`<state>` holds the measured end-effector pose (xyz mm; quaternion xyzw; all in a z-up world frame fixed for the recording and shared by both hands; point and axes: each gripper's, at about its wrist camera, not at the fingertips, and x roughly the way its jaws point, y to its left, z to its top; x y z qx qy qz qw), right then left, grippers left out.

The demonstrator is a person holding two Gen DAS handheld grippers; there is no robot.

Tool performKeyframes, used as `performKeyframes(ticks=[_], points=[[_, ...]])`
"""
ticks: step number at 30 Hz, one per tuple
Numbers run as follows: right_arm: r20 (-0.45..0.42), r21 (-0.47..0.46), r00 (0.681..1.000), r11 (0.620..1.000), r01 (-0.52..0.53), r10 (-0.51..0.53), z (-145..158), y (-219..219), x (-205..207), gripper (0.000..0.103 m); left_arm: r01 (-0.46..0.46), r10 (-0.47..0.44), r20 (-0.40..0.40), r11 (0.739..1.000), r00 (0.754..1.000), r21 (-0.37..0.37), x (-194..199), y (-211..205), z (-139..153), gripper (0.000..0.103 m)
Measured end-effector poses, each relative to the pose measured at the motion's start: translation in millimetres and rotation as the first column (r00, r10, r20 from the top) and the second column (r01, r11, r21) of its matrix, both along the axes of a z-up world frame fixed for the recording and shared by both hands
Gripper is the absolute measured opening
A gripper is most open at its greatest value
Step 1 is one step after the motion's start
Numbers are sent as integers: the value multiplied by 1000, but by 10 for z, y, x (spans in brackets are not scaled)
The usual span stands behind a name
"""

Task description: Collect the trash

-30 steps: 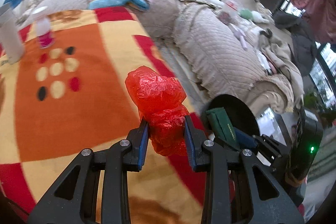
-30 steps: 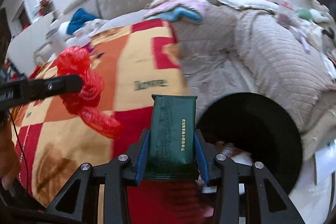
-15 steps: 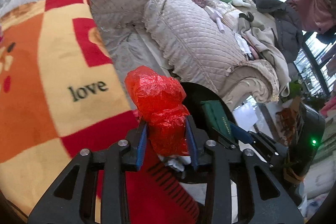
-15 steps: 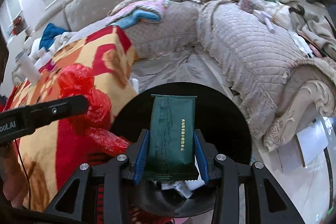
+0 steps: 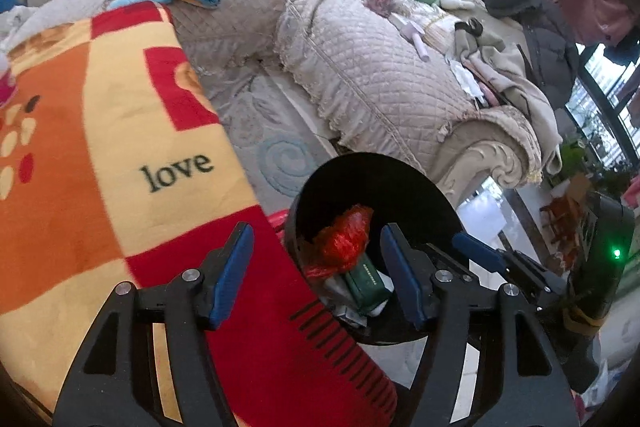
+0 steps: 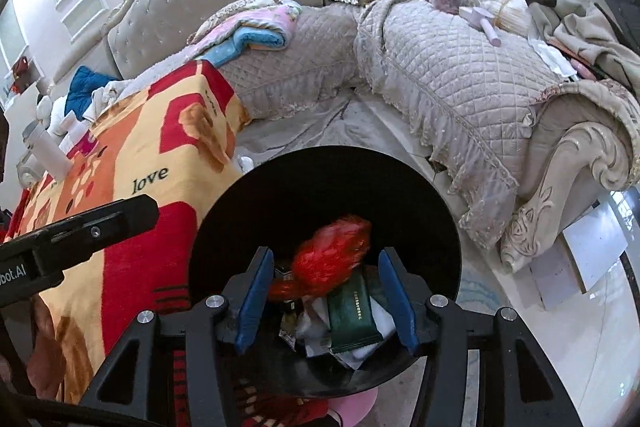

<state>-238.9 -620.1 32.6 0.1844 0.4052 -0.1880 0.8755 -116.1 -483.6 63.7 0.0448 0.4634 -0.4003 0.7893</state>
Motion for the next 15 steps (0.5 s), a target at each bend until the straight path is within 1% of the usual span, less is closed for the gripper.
performKeyframes(ticks=[2,4,6,7,8,15], points=[[15,-12,1000,1000,5,-5,49,57,-17,53,-16,16,33,1000,999,8,-34,70,40,65],[29,-25,1000,1000,8,-7,94,111,-31,56,-31,29,89,999,996,22,-91,124,95,65],[46,-50,999,999,14,-12,166,184,-52,62,-39,34,141,999,989,33,-155,182,145,65],[53,-60,998,998,16,-13,195,218,-61,65,-39,34,153,999,988,31,-172,208,158,65],[64,-71,998,997,18,-13,236,250,-76,66,-43,38,161,999,986,27,-181,228,179,65],[105,-110,994,994,25,-14,450,417,-143,66,-75,75,227,997,971,-9,-290,457,299,65]])
